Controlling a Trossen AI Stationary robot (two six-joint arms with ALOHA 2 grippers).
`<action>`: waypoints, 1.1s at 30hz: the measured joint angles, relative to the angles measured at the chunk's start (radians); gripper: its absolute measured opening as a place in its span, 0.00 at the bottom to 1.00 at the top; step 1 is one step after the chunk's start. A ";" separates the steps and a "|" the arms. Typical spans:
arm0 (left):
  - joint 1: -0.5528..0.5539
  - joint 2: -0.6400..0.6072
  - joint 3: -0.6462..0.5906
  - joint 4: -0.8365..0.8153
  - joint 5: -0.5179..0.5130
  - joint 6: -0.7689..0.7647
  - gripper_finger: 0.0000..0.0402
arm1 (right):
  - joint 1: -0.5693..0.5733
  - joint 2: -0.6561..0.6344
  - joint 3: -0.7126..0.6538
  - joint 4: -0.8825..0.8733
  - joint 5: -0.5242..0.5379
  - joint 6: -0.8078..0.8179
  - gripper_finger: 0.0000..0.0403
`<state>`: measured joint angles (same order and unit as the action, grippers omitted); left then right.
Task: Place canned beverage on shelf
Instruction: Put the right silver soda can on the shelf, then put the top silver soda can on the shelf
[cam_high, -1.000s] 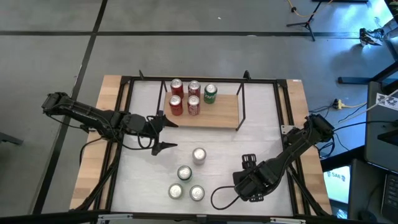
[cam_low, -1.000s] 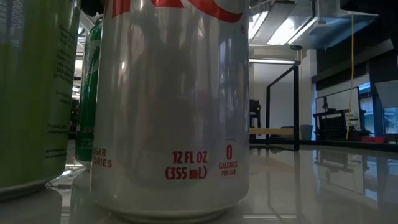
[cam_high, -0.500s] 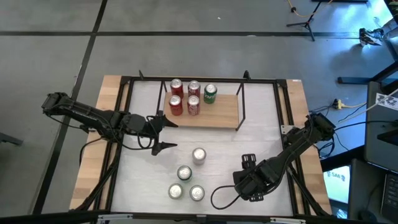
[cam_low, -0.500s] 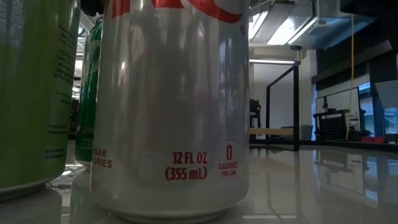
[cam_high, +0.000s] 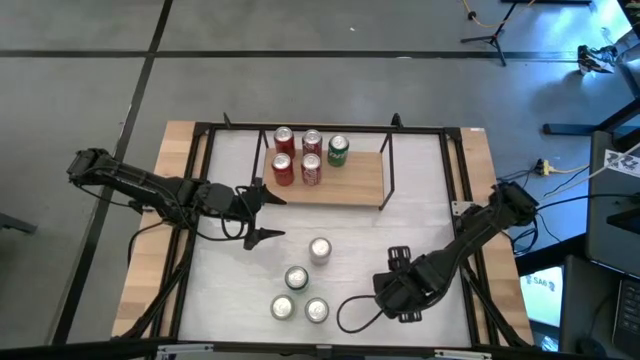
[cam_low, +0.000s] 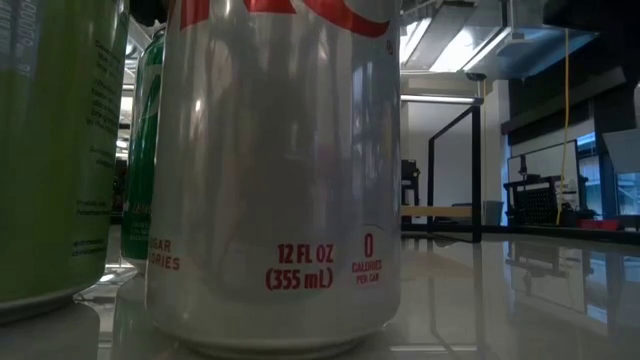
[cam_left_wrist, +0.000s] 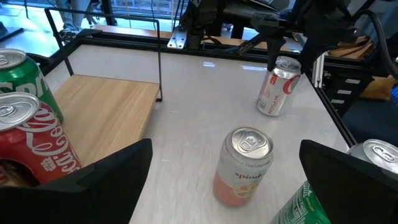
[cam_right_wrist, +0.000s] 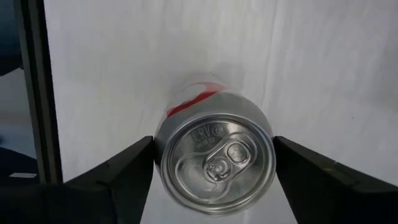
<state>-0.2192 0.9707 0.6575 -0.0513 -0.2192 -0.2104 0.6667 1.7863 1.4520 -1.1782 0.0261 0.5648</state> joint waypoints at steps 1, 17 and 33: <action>0.000 0.000 0.000 0.000 0.000 0.000 0.99 | -0.009 0.000 0.013 -0.007 -0.004 -0.009 0.74; 0.000 0.000 0.000 0.000 0.000 0.000 0.99 | -0.221 0.003 0.239 -0.081 0.010 -0.370 0.69; 0.000 0.000 0.000 0.000 0.000 0.000 0.99 | -0.306 0.000 0.231 -0.130 -0.020 -0.417 0.49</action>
<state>-0.2192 0.9703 0.6575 -0.0509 -0.2195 -0.2104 0.3607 1.7866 1.6827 -1.3078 0.0062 0.1482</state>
